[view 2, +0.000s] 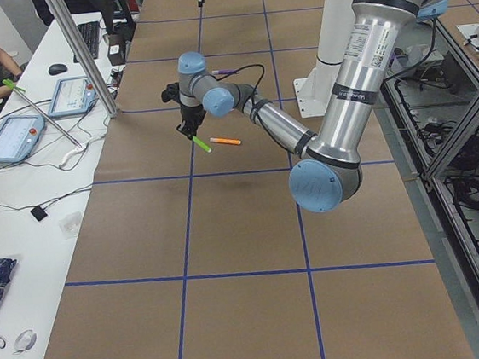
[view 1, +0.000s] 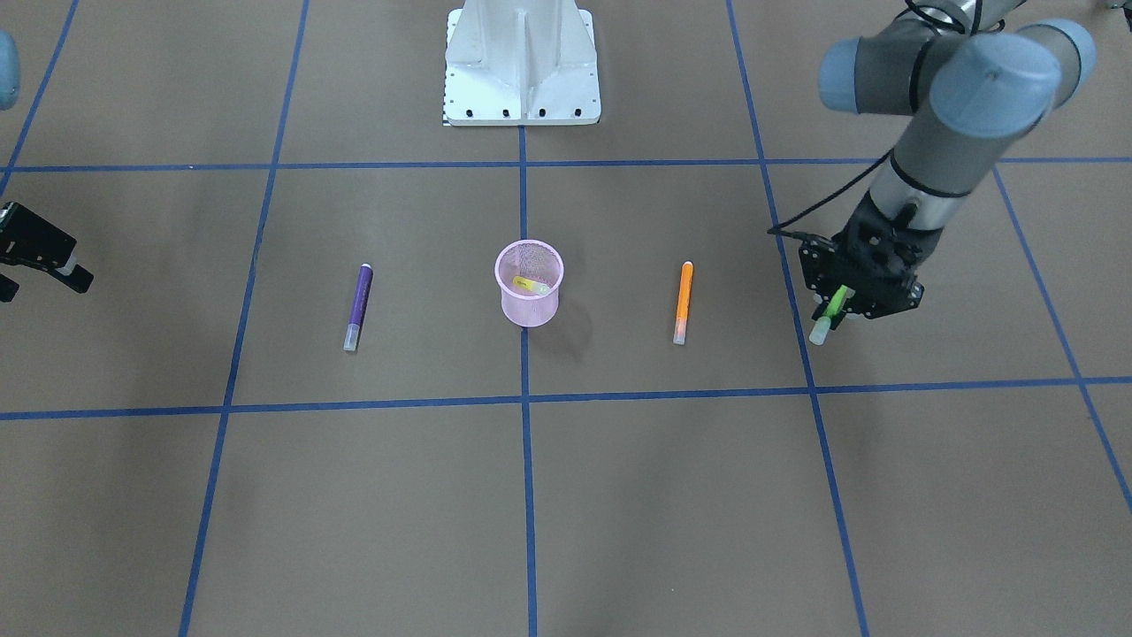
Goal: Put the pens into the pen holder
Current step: 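Carry the green marker with the left gripper and drop it into the cup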
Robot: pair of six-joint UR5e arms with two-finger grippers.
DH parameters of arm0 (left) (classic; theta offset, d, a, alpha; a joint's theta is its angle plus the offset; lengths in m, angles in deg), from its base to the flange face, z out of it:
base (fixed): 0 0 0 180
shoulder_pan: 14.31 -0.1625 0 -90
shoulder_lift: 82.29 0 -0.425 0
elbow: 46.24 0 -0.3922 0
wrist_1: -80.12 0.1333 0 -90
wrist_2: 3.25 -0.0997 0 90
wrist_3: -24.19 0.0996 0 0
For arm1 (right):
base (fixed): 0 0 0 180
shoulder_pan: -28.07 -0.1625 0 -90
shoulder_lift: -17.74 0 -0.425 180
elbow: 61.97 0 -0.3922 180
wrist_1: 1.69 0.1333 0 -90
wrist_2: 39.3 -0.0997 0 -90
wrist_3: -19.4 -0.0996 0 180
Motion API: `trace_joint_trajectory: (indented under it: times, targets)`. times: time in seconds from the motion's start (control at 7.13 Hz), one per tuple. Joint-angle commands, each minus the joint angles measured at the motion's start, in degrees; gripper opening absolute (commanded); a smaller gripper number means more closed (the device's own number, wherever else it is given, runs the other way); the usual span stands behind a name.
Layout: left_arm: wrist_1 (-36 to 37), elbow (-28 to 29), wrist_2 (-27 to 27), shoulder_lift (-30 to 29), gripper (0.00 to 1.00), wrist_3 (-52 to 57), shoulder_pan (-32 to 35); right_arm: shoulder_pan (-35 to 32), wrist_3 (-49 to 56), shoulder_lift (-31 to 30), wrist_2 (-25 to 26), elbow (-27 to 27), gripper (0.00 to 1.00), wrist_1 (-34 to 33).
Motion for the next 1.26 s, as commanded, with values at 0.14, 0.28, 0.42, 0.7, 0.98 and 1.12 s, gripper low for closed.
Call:
trace_joint_trajectory:
  times: [0.14,0.28,0.42,0.7,0.98,1.12]
  targets:
    - [-0.8,-5.3,-15.2,-10.4,0.00,-6.7,-12.3,0.0,-0.8,1.4,0.4,1.6,1.00,0.1]
    - [-2.7,-5.0,-23.3,-11.8,0.00,-8.0,-19.3,0.2,-0.8,1.7,0.5,2.0,1.00,0.1]
    - [-7.3,-4.0,-31.8,-12.1,0.00,-13.3,-25.5,0.6,-0.8,1.7,0.7,1.8,1.00,0.2]
    - [-14.9,1.4,-39.0,-13.0,0.00,-13.9,-29.7,1.3,-0.9,1.7,1.6,1.9,1.00,0.1]
    - [-16.9,6.6,-41.3,-16.3,0.00,-13.9,-29.8,1.8,-0.9,1.7,1.8,2.2,1.00,0.1]
    - [-17.1,6.7,-41.3,-16.4,0.00,-13.9,-29.9,2.1,-0.9,1.7,1.8,2.3,1.00,0.1]
